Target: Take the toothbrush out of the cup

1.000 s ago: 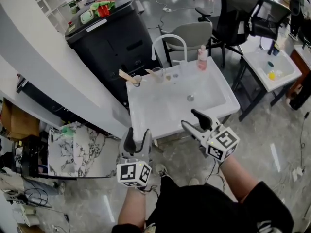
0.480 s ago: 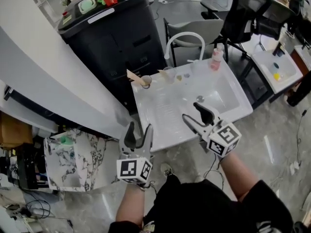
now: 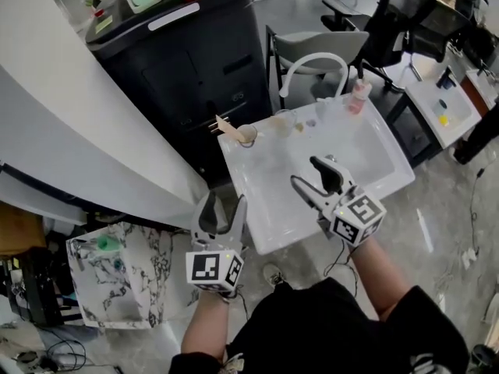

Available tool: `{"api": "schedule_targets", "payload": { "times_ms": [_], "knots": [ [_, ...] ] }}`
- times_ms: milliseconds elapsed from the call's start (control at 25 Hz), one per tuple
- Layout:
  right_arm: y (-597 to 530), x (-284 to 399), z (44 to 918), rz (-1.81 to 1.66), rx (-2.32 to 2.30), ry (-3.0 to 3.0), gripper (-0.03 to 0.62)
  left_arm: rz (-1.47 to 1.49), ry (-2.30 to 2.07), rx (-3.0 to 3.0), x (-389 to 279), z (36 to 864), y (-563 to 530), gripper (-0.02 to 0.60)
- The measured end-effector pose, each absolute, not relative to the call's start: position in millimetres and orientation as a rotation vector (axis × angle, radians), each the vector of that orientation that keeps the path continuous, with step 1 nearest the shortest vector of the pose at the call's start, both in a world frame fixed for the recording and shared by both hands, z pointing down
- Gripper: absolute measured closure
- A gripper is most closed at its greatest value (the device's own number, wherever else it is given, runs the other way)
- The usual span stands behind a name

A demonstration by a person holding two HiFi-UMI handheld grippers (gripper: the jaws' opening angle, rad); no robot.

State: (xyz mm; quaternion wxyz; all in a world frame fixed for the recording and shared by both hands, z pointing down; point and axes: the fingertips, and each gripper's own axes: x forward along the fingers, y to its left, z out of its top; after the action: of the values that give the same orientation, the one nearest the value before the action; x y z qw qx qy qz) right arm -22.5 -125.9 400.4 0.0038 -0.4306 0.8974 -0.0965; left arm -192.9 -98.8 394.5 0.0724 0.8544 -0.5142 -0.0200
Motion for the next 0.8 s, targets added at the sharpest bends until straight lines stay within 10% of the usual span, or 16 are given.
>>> {"api": "schedule_targets", "payload": {
  "times_ms": [800],
  "knots": [
    [-174, -14, 408, -0.292, -1.303, 2.854, 0.324, -0.069, -1.618, 2.51, -192, 404, -136, 0.33]
  ]
}}
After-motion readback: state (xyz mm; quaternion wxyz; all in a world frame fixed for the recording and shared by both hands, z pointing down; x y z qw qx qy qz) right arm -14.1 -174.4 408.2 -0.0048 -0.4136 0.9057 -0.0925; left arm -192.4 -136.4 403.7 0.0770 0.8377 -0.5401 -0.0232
